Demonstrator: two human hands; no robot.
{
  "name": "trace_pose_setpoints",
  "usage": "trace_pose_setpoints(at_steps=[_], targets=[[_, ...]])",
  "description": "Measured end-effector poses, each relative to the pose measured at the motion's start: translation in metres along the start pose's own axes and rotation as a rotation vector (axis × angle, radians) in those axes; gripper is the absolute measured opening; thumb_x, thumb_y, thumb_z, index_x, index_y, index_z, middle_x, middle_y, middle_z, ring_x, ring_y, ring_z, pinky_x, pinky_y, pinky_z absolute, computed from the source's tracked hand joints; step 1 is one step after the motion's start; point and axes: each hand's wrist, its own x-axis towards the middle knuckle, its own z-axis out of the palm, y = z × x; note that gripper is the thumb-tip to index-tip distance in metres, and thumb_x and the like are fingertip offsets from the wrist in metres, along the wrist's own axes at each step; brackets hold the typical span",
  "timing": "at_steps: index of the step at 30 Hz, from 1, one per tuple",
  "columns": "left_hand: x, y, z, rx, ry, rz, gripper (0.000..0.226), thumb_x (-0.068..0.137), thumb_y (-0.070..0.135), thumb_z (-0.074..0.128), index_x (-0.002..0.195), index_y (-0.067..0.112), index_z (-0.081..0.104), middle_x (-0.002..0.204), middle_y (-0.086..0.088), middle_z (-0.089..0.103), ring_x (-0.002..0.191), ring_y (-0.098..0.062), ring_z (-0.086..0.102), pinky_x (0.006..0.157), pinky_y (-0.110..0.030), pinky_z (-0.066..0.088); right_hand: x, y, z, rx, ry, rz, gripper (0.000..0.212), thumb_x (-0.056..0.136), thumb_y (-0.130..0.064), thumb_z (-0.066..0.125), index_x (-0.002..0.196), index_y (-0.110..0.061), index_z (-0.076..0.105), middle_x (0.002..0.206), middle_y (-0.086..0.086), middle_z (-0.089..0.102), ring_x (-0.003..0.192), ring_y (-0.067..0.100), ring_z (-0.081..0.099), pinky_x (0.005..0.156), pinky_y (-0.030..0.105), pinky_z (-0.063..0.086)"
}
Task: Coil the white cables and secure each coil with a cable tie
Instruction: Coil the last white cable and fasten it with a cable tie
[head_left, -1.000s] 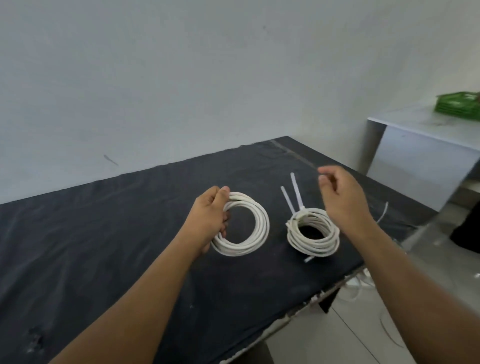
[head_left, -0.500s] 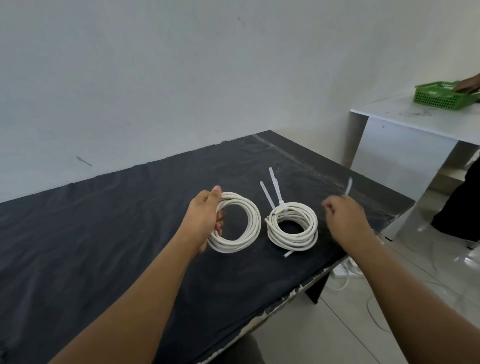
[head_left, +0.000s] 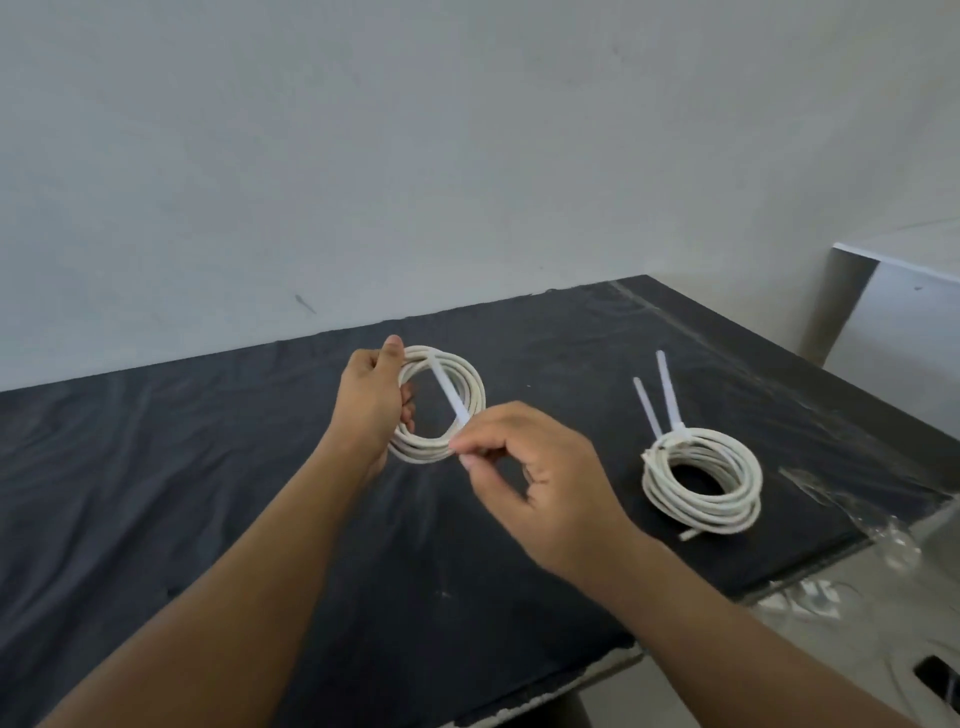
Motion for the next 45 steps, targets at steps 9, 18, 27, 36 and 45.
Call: trace_pose_setpoints(at_steps=[9,18,27,36,45], targets=[[0.001,0.002,-0.062,-0.009,0.075,0.035,0.038,0.1,0.042,0.037,0.093,0.007,0.051,0.057,-0.004,0.046,0.043,-0.013,0.043,0.039,-0.025,0.041,0.022,-0.004,0.054,0.025,-0.097,-0.034,0.012,0.088,-0.008,0.06,0.094,-0.005,0.07,0.089,0.001,0.067,0.081,0.008,0.061,0.073,0.021,0.052],[0.007,0.011,-0.109,-0.07,0.233,0.061,0.03,0.099,0.041,0.038,0.098,0.011,0.046,0.063,-0.006,0.046,0.046,-0.015,0.041,0.04,-0.026,0.04,0.032,-0.012,0.092,0.056,-0.111,-0.04,0.011,0.086,-0.002,0.062,0.094,-0.007,0.069,0.086,0.0,0.065,0.077,0.008,0.059,0.071,0.016,0.049],[-0.004,0.004,-0.123,-0.013,0.112,-0.002,0.041,0.098,0.041,0.038,0.076,0.011,0.055,0.056,-0.005,0.05,0.045,-0.016,0.045,0.049,-0.03,0.043,0.058,-0.007,0.125,0.089,-0.033,0.024,0.014,0.085,-0.001,0.061,0.095,-0.009,0.069,0.092,-0.001,0.068,0.085,0.007,0.063,0.078,0.018,0.052],[-0.012,0.001,-0.124,-0.199,0.108,-0.114,0.038,0.097,0.038,0.045,0.087,0.006,0.064,0.082,-0.015,0.062,0.077,-0.028,0.059,0.083,-0.045,0.053,0.07,-0.017,0.137,0.055,-0.095,-0.072,0.017,0.077,0.006,0.061,0.084,-0.008,0.066,0.086,-0.004,0.064,0.083,0.007,0.059,0.077,0.014,0.047],[-0.017,0.001,-0.136,-0.381,-0.019,-0.141,0.027,0.092,0.035,0.052,0.094,0.012,0.066,0.08,-0.013,0.055,0.069,-0.025,0.049,0.067,-0.04,0.041,0.074,-0.014,0.139,0.051,-0.161,-0.017,0.021,0.078,0.009,0.059,0.085,-0.008,0.069,0.092,-0.001,0.071,0.09,0.007,0.063,0.082,0.01,0.047]])
